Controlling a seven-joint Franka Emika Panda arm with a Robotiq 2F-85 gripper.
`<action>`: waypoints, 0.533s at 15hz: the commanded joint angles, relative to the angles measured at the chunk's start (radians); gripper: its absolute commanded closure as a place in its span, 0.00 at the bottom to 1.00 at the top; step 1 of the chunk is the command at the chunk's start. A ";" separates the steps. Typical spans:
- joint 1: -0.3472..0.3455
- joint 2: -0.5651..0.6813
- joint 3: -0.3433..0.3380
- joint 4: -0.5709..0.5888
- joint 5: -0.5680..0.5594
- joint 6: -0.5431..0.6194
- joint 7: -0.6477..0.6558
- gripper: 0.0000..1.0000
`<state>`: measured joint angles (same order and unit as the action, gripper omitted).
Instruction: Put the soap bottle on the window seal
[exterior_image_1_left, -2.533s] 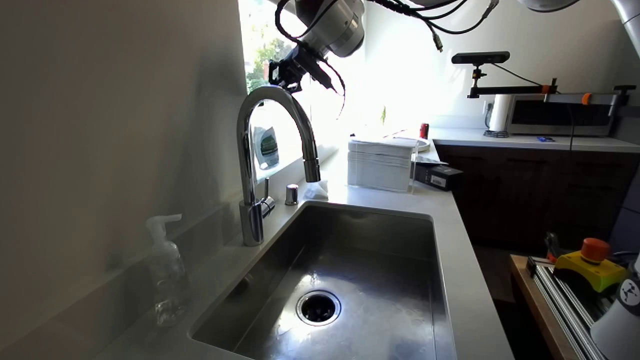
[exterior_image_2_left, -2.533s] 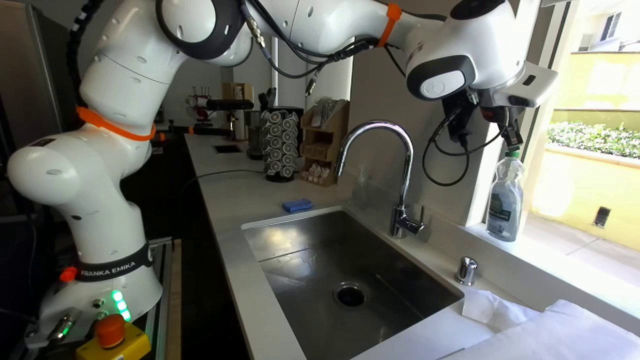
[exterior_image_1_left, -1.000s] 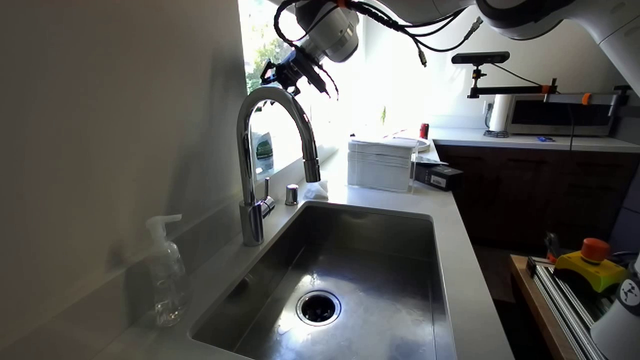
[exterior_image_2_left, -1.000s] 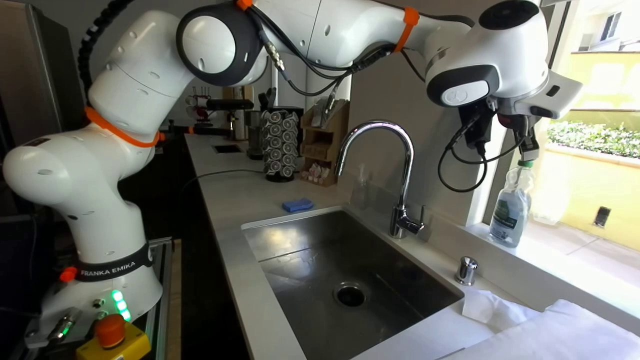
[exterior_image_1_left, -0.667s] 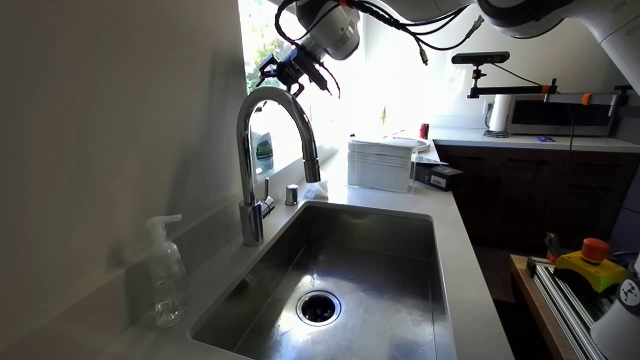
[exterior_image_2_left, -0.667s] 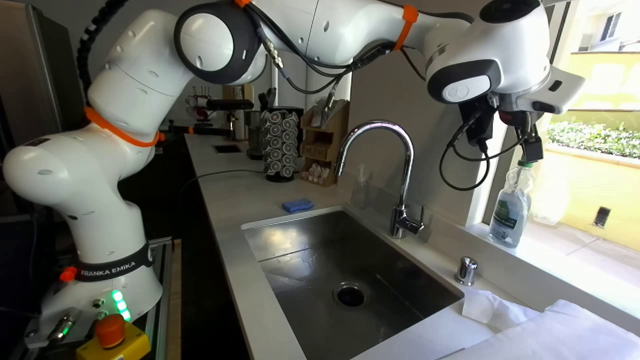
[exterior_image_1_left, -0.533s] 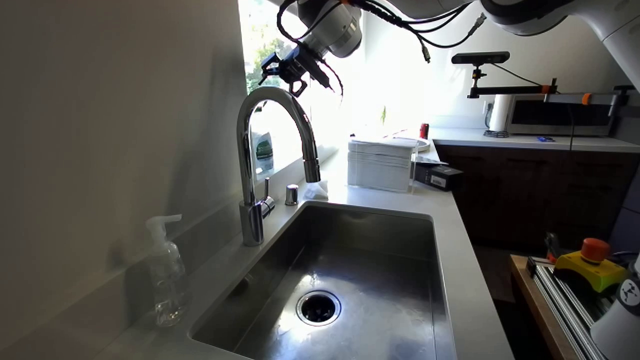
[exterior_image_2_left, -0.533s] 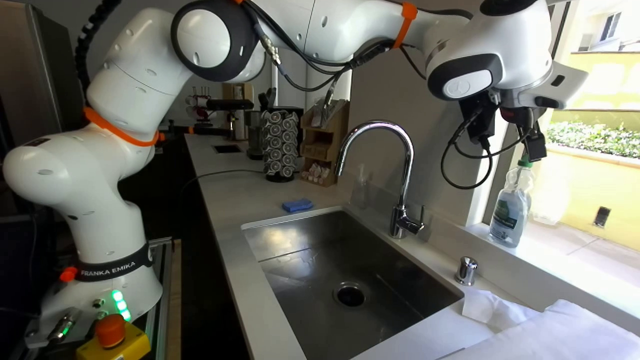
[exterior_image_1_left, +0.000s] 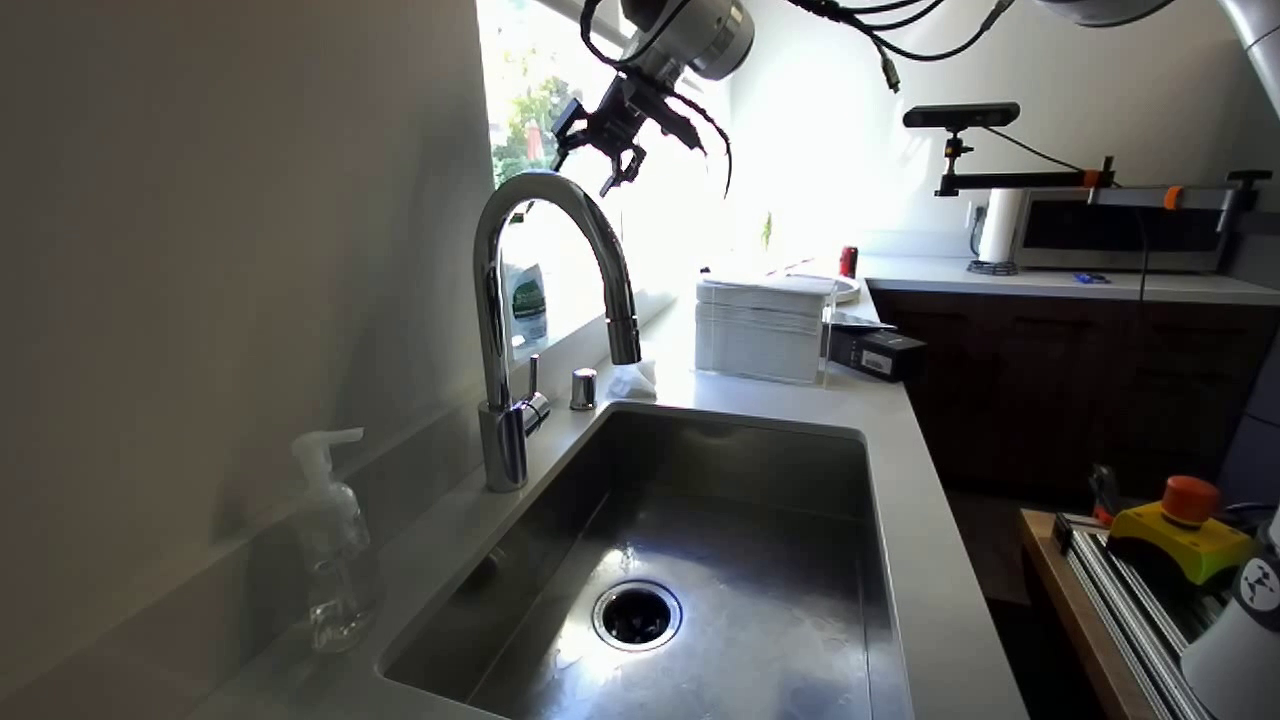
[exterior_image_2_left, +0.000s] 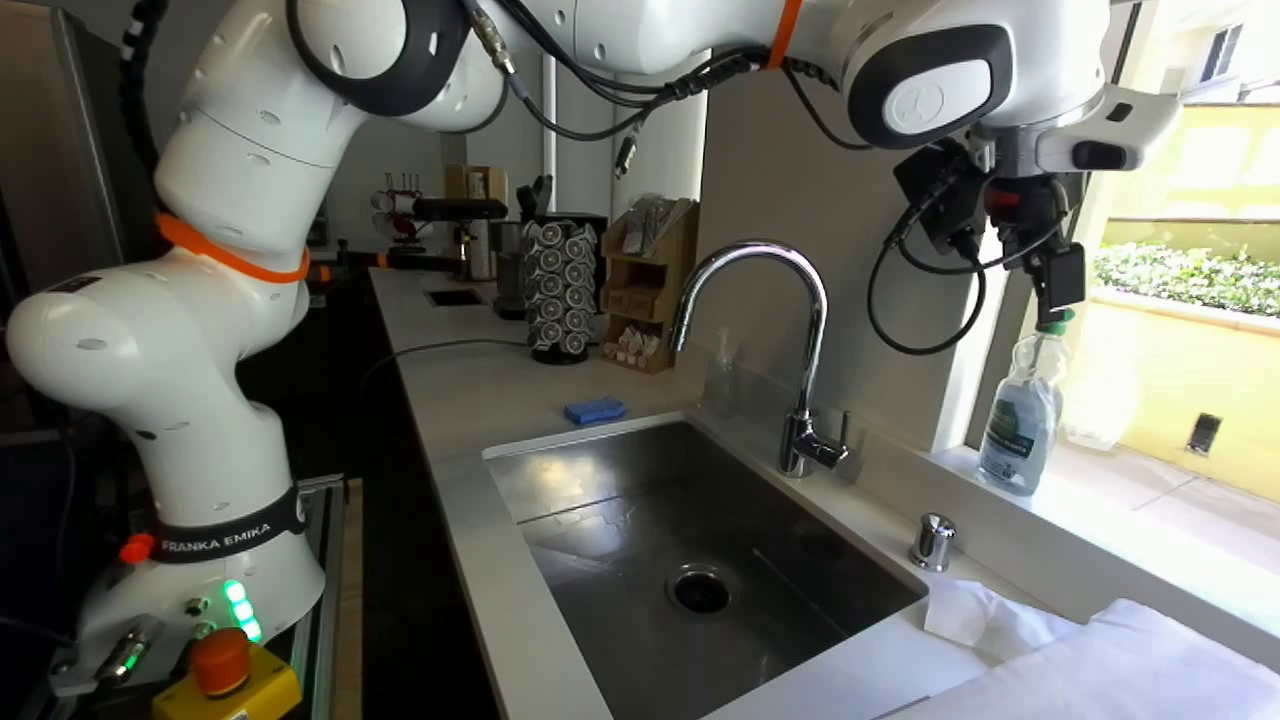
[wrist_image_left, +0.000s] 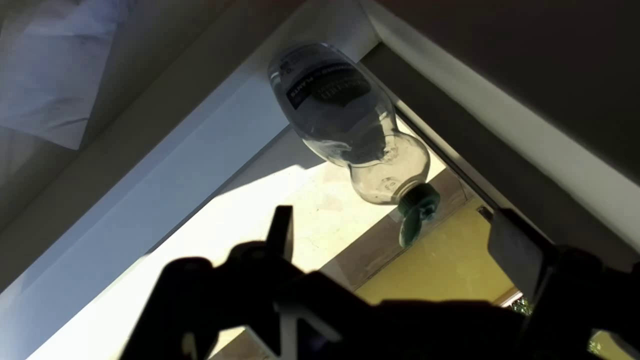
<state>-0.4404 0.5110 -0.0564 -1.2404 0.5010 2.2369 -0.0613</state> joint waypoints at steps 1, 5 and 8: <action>0.004 -0.112 -0.017 -0.124 -0.062 -0.106 -0.043 0.00; 0.011 -0.194 -0.044 -0.207 -0.161 -0.169 -0.066 0.00; 0.010 -0.256 -0.052 -0.292 -0.224 -0.169 -0.106 0.00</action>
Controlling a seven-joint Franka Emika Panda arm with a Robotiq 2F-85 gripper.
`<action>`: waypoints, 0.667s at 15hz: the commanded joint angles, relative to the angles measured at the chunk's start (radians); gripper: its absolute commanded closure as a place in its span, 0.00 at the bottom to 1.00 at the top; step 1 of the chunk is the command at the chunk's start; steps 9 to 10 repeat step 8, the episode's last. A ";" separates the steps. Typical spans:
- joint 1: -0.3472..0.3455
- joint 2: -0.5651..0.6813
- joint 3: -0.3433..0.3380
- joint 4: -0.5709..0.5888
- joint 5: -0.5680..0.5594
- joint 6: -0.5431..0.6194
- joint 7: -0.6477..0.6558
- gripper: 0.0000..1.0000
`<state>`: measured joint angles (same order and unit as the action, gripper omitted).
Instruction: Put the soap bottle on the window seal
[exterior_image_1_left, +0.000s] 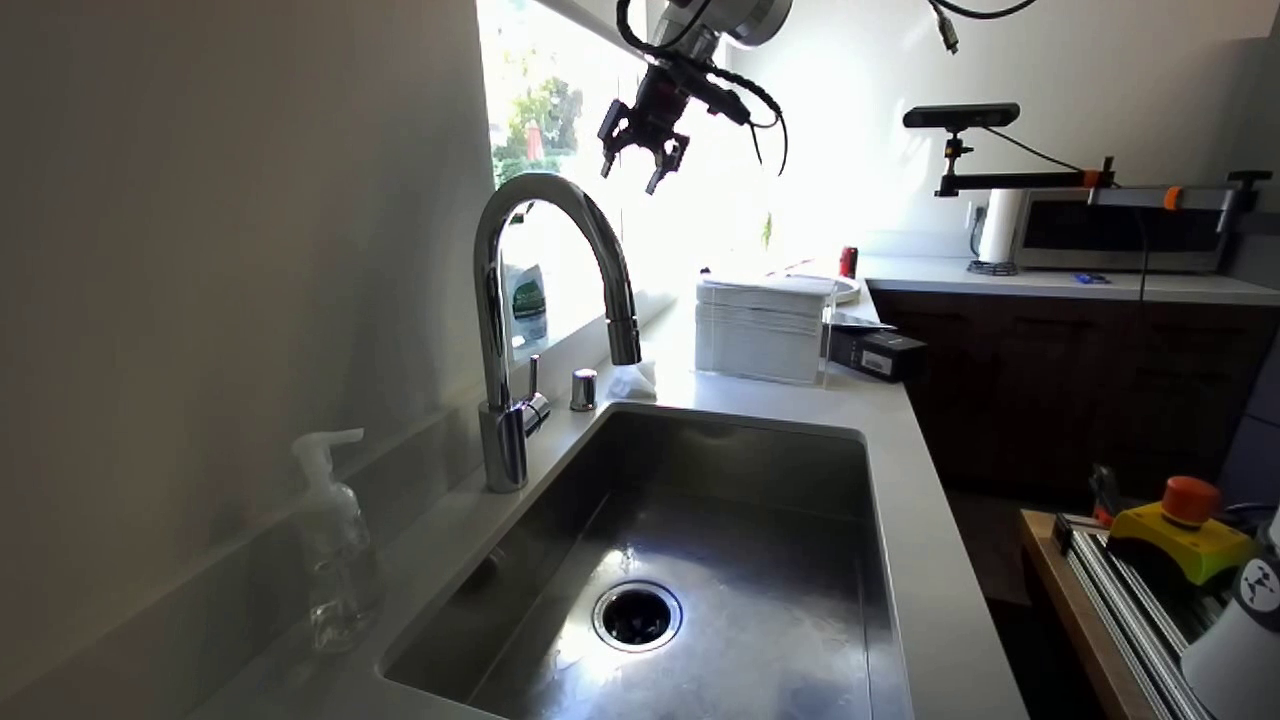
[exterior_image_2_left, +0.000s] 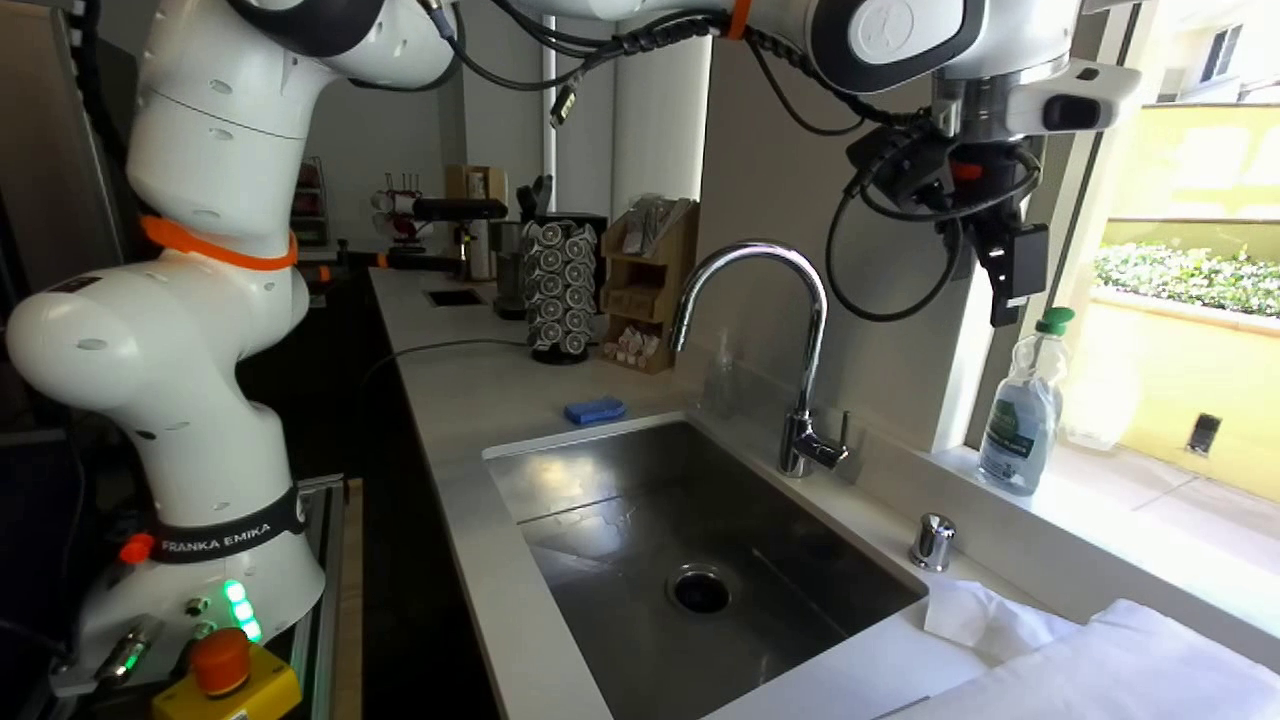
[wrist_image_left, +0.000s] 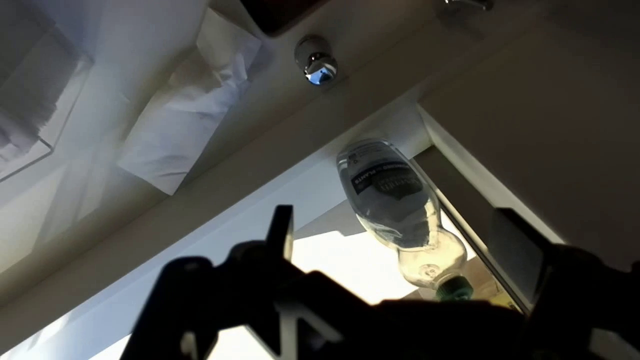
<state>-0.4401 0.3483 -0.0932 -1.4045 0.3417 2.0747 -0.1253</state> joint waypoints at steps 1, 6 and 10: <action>0.010 -0.112 -0.017 -0.161 -0.084 0.008 -0.054 0.00; 0.032 -0.092 -0.052 -0.133 -0.063 -0.003 -0.059 0.00; 0.034 -0.099 -0.053 -0.142 -0.066 -0.002 -0.060 0.00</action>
